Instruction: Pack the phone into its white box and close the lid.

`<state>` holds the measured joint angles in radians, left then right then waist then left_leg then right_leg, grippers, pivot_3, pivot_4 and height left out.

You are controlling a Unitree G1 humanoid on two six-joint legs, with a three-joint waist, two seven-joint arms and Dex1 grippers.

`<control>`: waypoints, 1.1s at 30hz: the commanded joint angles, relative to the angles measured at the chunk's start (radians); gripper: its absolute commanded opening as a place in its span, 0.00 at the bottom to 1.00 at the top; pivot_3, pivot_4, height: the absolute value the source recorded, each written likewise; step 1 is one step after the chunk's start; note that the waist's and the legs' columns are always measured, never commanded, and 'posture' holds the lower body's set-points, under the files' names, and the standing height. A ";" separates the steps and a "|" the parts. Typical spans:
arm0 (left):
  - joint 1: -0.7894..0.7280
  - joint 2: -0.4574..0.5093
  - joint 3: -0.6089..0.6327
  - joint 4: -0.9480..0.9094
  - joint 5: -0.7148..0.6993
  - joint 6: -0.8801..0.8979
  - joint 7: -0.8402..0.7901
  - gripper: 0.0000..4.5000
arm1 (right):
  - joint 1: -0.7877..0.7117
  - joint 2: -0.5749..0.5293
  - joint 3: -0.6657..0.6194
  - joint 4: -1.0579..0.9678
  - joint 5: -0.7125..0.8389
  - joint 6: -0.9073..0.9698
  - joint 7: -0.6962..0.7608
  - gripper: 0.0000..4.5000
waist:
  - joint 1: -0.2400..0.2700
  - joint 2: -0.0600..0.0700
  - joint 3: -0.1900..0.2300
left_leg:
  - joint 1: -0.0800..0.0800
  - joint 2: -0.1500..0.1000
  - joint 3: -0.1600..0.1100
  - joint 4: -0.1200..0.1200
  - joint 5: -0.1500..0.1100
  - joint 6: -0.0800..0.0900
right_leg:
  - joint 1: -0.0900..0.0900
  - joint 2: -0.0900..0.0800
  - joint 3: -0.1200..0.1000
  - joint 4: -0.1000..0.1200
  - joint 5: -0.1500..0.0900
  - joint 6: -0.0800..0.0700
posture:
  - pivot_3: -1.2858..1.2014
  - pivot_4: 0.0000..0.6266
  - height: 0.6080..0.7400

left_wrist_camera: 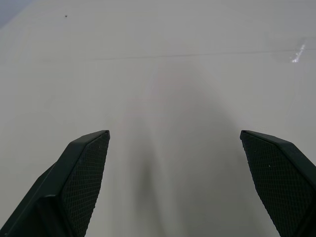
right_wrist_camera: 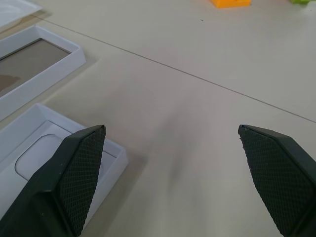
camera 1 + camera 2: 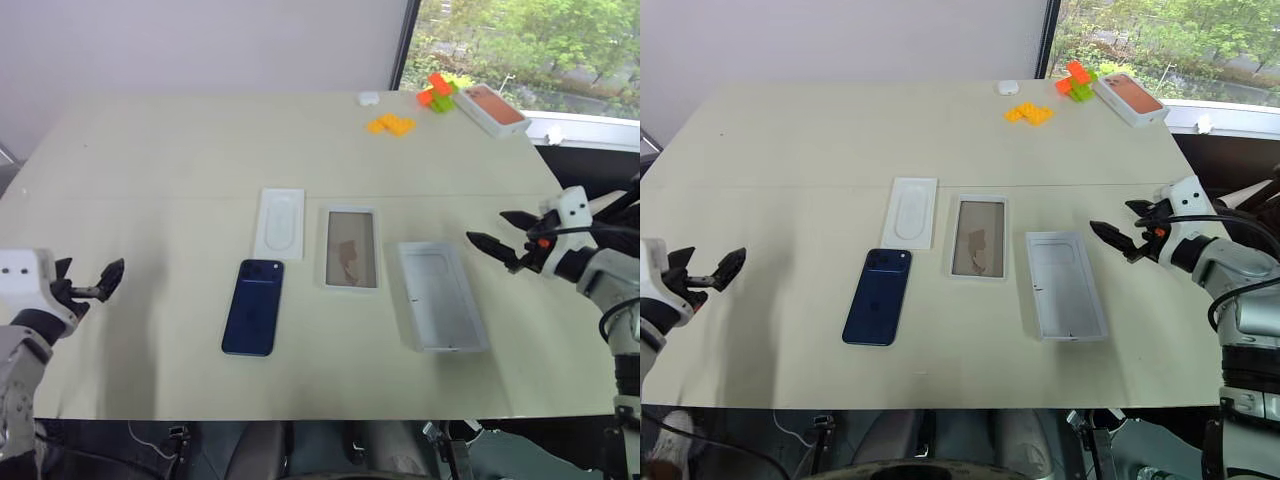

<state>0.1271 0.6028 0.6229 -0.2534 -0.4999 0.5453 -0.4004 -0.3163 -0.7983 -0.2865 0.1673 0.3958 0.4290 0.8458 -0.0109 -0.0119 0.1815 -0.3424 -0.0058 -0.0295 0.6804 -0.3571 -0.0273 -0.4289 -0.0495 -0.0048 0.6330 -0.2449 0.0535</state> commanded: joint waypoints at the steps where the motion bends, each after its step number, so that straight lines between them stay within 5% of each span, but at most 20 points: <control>1: 0.014 0.000 0.032 -0.053 -0.014 0.006 0.010 0.99 | -0.031 -0.007 -0.002 0.015 -0.004 -0.025 0.010 1.00 | 0.000 0.000 0.000 | 0.000 0.000 0.000 0.000 0.000 0.000 | 0.000 0.000 0.000 0.000 0.000 0.000 | 0.52 0.24 1.00; 18: -0.026 -0.011 0.001 -0.032 -0.005 -0.014 0.016 0.99 | -0.034 0.036 0.006 0.013 -0.013 -0.074 -0.010 1.00 | 0.001 0.000 0.000 | 0.000 0.000 0.000 0.001 0.000 0.000 | 0.000 0.001 0.000 0.001 0.000 0.000 | 0.52 0.24 1.00; 33: -0.244 -0.124 -0.240 -0.039 -0.027 0.085 0.067 0.99 | 0.054 0.055 -0.026 -0.204 0.014 -0.024 -0.095 1.00 | 0.002 0.000 0.000 | 0.001 0.000 0.000 0.002 0.001 -0.002 | 0.001 0.001 0.000 0.002 0.002 0.001 | 0.52 0.24 1.00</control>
<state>-0.0802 0.4795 0.4071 -0.2686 -0.5124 0.5907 -0.3518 -0.2642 -0.7291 -0.2843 0.0245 0.3941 0.4012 0.7597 -0.0086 -0.0115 0.1812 -0.3418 -0.0062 -0.0296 0.6829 -0.3561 -0.0288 -0.4280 -0.0483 -0.0047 0.6349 -0.2425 0.0548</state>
